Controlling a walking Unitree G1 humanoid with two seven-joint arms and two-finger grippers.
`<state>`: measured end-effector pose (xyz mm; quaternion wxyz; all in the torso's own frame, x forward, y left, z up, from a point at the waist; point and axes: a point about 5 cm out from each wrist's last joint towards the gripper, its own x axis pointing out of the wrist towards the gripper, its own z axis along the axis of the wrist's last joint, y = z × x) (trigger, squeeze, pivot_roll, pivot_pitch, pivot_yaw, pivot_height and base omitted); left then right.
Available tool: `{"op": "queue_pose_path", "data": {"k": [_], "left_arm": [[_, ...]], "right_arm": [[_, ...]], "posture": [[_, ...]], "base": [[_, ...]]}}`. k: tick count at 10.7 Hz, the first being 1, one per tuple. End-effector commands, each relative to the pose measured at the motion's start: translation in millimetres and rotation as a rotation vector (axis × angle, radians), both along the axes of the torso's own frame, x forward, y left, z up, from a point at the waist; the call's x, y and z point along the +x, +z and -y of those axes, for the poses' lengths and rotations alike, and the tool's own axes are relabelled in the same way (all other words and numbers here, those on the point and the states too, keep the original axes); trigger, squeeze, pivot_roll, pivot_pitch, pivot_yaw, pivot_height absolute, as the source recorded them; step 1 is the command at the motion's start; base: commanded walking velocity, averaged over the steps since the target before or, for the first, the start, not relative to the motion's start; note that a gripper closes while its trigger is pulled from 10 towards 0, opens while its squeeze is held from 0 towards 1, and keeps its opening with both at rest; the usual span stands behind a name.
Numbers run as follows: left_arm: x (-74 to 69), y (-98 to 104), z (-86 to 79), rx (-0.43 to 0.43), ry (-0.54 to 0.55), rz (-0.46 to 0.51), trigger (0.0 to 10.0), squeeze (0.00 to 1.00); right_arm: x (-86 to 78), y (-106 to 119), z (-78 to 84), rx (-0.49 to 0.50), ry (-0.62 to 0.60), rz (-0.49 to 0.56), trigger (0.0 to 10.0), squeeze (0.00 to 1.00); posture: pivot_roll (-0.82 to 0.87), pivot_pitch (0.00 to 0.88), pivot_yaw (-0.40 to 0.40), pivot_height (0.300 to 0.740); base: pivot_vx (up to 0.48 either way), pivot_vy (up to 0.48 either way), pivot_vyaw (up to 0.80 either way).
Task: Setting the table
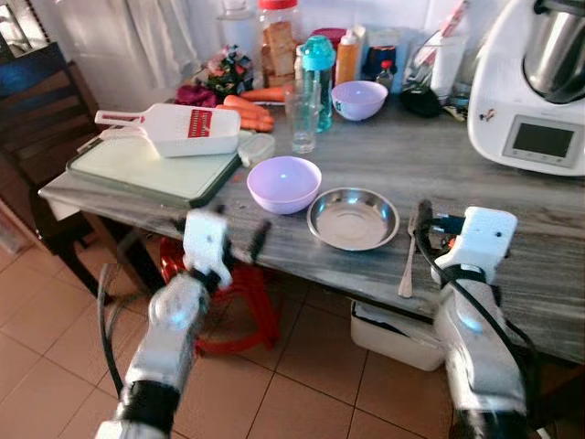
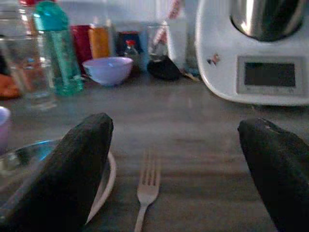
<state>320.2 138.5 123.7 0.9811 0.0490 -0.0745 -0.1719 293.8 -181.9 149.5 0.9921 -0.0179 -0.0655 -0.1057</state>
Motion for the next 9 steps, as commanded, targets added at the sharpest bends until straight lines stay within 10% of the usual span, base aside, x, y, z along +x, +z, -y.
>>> {"op": "queue_pose_path", "data": {"k": [1, 3, 4, 5, 9], "left_arm": [[2.9, 3.1, -14.5, 0.039, 0.082, 0.017, 10.0, 0.0], [4.6, 1.6, -37.3, 0.08, 0.191, -0.002, 10.0, 0.0], [-1.2, -2.2, -43.0, 0.135, 0.208, 0.01, 10.0, 0.0], [-9.9, -13.1, -47.9, 0.178, 0.23, -0.033, 10.0, 0.0], [-60.5, -41.8, -64.3, 0.201, 0.297, -0.109, 10.0, 0.0]], "right_arm": [[-5.4, 3.9, -1.2, -0.023, 0.028, 0.009, 10.0, 1.0], [-22.2, 4.3, 4.9, -0.055, 0.064, 0.01, 10.0, 1.0], [-32.9, 3.4, 12.5, -0.083, 0.083, 0.005, 10.0, 0.63], [-42.7, -2.7, 20.6, -0.1, 0.091, -0.02, 10.0, 0.0], [-79.0, -24.8, 14.3, -0.058, 0.109, -0.103, 10.0, 0.0]], "posture": [[0.02, 0.0, 0.059, 0.74], [0.03, 0.0, 0.056, 0.74], [0.03, 0.0, 0.058, 0.74], [0.03, 0.0, 0.06, 0.74], [0.03, 0.0, 0.071, 0.74]], "base": [[0.0, 0.0, 0.0], [0.0, 0.0, 0.0], [0.0, 0.0, 0.0], [0.0, 0.0, 0.0], [0.0, 0.0, 0.0]]}}
